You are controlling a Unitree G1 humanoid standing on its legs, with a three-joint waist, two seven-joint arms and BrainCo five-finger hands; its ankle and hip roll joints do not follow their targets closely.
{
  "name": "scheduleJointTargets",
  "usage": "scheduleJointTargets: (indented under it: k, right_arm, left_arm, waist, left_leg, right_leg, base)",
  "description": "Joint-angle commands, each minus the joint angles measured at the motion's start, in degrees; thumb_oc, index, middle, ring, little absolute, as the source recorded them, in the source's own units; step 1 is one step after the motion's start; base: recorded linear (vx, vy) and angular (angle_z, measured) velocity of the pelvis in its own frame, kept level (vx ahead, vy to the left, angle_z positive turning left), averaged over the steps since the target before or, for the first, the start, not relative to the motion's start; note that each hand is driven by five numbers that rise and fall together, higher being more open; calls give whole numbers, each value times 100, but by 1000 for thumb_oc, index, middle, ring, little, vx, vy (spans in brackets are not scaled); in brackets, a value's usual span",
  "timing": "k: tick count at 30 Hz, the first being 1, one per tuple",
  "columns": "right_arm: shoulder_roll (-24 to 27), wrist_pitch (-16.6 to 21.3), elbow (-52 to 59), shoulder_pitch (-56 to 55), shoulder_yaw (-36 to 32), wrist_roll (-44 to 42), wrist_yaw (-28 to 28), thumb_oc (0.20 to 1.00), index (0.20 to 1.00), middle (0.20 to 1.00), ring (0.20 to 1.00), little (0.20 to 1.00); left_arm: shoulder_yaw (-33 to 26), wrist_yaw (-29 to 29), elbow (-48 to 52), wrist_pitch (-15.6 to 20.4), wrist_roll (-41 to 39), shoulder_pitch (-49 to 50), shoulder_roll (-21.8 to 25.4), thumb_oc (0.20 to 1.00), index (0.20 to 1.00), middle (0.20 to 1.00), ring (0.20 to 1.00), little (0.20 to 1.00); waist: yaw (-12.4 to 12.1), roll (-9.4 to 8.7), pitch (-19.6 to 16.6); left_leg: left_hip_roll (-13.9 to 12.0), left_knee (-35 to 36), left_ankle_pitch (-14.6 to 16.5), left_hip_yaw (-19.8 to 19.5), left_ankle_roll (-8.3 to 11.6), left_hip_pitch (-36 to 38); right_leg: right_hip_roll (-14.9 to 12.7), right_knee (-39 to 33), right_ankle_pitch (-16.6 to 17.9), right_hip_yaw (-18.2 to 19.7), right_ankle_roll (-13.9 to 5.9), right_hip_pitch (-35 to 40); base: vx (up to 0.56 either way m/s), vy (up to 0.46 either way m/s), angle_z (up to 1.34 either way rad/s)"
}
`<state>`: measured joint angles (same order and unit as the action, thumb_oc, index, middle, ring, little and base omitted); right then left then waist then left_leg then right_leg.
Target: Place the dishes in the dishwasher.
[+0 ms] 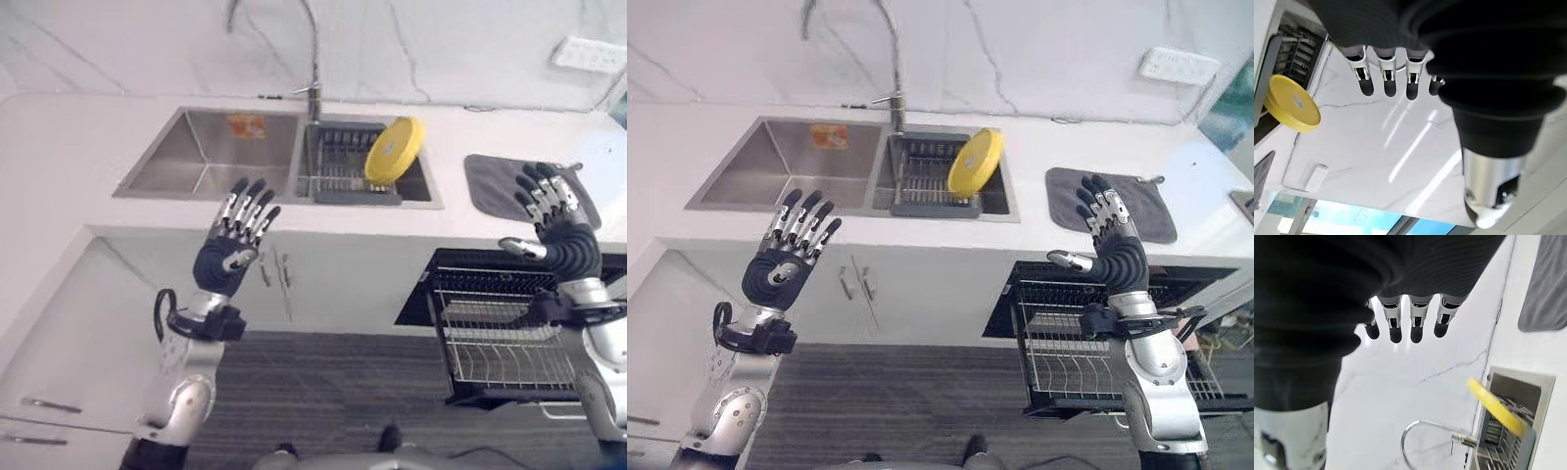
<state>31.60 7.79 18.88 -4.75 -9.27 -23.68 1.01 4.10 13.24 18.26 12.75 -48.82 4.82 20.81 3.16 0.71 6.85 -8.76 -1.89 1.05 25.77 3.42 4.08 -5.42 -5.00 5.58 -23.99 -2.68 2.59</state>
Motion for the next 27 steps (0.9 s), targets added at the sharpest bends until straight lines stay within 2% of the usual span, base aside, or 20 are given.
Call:
scheduleJointTargets:
  k: [1,3,4,5,7,8,12,16,17,20,23,25,26,27]
  right_arm:
    - [55,171,161,281,-237,-63,-39,1000,1000,1000,1000,1000]
    - [51,197,144,272,-259,-56,-8,1000,1000,1000,1000,1000]
    - [7,220,136,288,-243,-40,-20,1000,1000,1000,1000,1000]
    - [-47,210,111,326,-204,-5,-64,1000,1000,1000,1000,1000]
    - [-121,241,88,346,-137,75,-114,1000,1000,1000,1000,1000]
    - [-100,207,84,378,-91,40,-1,1000,1000,1000,1000,1000]
    - [42,93,93,359,-149,-170,232,1000,1000,1000,1000,1000]
    - [47,-46,121,478,-15,-188,460,1000,1000,1000,1000,1000]
    - [62,-70,115,555,27,-202,435,1000,1000,1000,1000,1000]
    - [82,-86,-20,802,146,-352,539,1000,1000,1000,1000,1000]
    - [91,-110,-52,928,136,-492,661,1000,1000,1000,1000,1000]
    - [135,-158,-90,1031,115,-818,659,1000,1000,1000,1000,1000]
    - [153,-186,-130,1077,77,-905,665,1000,1000,1000,1000,1000]
    - [245,-152,-162,1174,70,-942,548,1000,1000,1000,1000,1000]
  left_arm:
    - [-23,-21,204,139,-75,-408,174,1000,1000,1000,1000,1000]
    - [-50,23,229,105,-81,-400,147,1000,1000,1000,1000,1000]
    - [-49,59,231,120,-102,-381,115,1000,1000,1000,1000,1000]
    - [-35,106,213,143,-245,-356,88,1000,1000,1000,1000,1000]
    - [-12,118,147,192,-331,-365,63,1000,1000,1000,1000,1000]
    - [38,82,79,266,-311,-402,63,1000,1000,1000,1000,1000]
    - [-26,48,23,357,-269,-423,98,1000,1000,1000,1000,1000]
    - [-101,51,-32,272,-166,-454,103,1000,1000,1000,1000,1000]
    - [-107,50,-25,225,-146,-480,117,1000,1000,1000,1000,1000]
    - [-70,101,-120,136,61,-537,119,1000,1000,1000,1000,1000]
    - [-85,210,-134,-34,71,-536,134,1000,1000,1000,1000,1000]
    - [-32,345,-121,-127,122,-526,124,1000,1000,1000,1000,1000]
    - [9,414,-101,-149,152,-529,103,1000,1000,1000,1000,1000]
    - [117,448,-63,-89,230,-548,127,1000,1000,1000,1000,1000]
  waist:
    - [192,-255,49]
    - [198,-246,67]
    - [214,-214,101]
    - [237,-133,107]
    - [238,-72,94]
    - [238,-43,31]
    - [220,-21,-70]
    - [103,-42,-132]
    - [60,-51,-129]
    - [-50,-72,-170]
    - [-98,-104,-198]
    - [-151,-200,-169]
    - [-187,-218,-139]
    - [-227,-170,-78]
  left_leg:
    - [-198,-975,303,335,169,-249]
    - [-217,-1357,284,288,208,-429]
    - [-239,-1250,254,324,193,-503]
    - [-259,-785,321,325,213,-380]
    - [-240,-122,34,267,222,-257]
    - [-208,177,-3,196,193,-143]
    - [-168,393,-90,192,207,-43]
    - [-64,551,-110,40,172,20]
    - [-38,574,-206,75,123,-13]
    - [23,617,-179,-38,105,15]
    - [81,578,-143,6,76,61]
    - [97,-55,84,62,101,-138]
    - [48,-423,51,1,185,-370]
    - [-66,-274,-221,-118,287,-575]
  right_leg:
    - [-196,86,-635,-5,-147,244]
    - [-172,55,-663,23,-96,271]
    - [-158,61,-690,65,-102,299]
    - [-136,49,-763,117,-176,388]
    - [-132,48,-761,150,-222,411]
    - [-158,71,-786,145,-249,406]
    - [-222,185,-866,97,-299,418]
    - [-266,231,-888,63,-349,427]
    - [-279,242,-808,-8,-331,379]
    - [-301,245,-806,-48,-356,406]
    - [-293,291,-841,-88,-343,417]
    - [-324,205,-799,-139,-268,476]
    - [-307,138,-772,-98,-238,520]
    - [-278,128,-783,-4,-269,560]
  base:
    - [94,-425,-30]
    - [49,-179,-28]
    - [108,10,-37]
    - [121,86,-20]
    - [100,190,-4]
    - [63,215,-25]
    - [65,205,-14]
    - [37,101,13]
    - [-2,85,16]
    - [58,60,20]
    - [102,33,18]
    - [78,37,11]
    - [90,190,12]
    - [115,388,12]
